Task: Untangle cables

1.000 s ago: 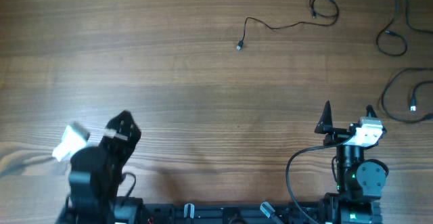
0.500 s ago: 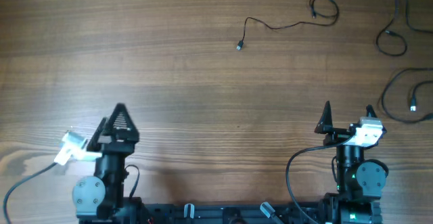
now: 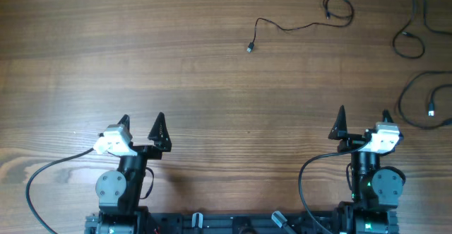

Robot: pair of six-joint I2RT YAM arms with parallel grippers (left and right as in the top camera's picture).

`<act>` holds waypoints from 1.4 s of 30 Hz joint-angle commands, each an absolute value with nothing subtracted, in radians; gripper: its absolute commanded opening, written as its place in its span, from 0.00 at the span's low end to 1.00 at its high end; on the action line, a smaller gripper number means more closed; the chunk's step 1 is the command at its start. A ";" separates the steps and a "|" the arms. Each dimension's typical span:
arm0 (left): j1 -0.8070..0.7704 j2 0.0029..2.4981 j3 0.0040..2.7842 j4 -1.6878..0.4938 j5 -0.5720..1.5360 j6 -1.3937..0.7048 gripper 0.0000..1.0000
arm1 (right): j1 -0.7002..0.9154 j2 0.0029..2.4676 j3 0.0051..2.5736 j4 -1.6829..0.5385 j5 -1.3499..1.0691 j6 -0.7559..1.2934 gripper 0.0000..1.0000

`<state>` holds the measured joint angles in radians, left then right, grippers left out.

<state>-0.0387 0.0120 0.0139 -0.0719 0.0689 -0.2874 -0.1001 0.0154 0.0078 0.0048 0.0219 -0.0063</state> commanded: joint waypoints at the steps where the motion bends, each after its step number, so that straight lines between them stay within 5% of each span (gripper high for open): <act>1: -0.044 0.003 0.006 -0.073 0.089 -0.159 1.00 | -0.104 0.005 0.005 0.007 0.005 -0.023 1.00; 42: -0.043 0.006 0.006 -0.070 0.096 -0.067 1.00 | -0.104 0.005 0.005 0.007 0.005 -0.023 1.00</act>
